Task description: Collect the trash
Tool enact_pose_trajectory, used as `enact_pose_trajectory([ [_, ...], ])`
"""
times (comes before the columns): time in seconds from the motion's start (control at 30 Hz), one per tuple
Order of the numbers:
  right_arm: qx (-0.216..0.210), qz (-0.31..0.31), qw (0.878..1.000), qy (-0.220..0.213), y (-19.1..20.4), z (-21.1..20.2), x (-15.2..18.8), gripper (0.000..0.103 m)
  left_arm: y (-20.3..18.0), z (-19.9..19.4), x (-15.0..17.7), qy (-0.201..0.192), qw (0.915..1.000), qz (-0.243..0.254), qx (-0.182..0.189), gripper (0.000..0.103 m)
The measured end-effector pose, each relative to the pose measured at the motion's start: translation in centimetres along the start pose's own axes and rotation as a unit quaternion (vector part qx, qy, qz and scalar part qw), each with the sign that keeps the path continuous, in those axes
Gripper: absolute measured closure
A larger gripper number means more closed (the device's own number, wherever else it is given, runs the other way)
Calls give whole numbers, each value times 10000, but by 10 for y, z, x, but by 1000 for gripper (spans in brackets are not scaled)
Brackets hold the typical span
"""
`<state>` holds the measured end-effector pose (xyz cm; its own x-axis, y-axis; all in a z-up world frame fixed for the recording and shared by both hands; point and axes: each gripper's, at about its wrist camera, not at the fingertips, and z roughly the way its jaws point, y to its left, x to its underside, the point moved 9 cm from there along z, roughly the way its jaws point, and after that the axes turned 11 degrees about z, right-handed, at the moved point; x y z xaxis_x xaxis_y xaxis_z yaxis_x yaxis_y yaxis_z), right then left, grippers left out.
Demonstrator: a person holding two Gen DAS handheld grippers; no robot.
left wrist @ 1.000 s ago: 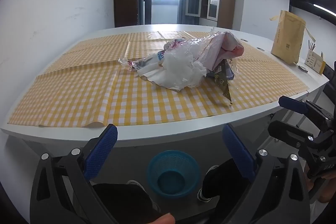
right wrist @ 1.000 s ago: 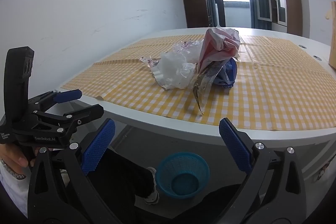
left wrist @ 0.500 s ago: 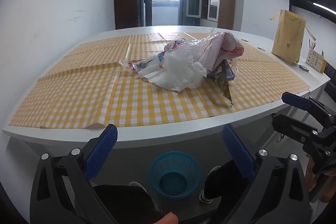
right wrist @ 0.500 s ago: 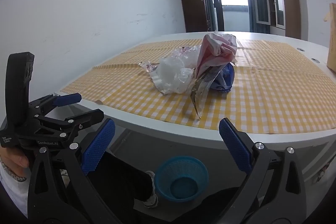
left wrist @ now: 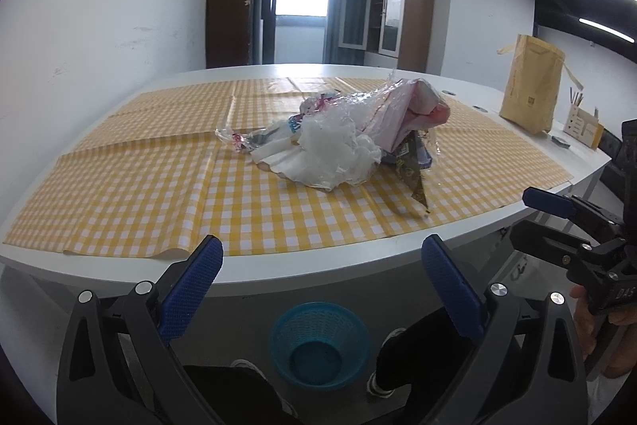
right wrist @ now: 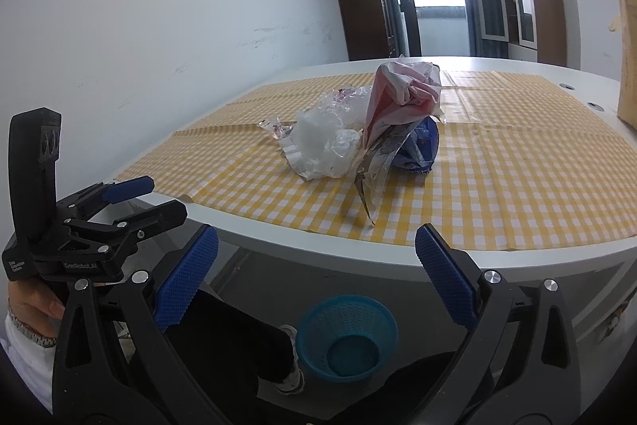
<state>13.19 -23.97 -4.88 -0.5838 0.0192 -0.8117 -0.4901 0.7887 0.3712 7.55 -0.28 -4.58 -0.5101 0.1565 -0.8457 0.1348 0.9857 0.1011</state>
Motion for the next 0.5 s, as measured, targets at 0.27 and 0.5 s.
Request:
enact_pose_trajectory([
  [0.27, -1, 40, 10000, -34, -1, -2, -2, 8, 0, -1, 0, 14, 10000, -27, -31, 6],
  [0.5, 16, 54, 10000, -27, -3, 0, -2, 8, 5, 0, 2, 5, 9999, -141, -52, 6],
])
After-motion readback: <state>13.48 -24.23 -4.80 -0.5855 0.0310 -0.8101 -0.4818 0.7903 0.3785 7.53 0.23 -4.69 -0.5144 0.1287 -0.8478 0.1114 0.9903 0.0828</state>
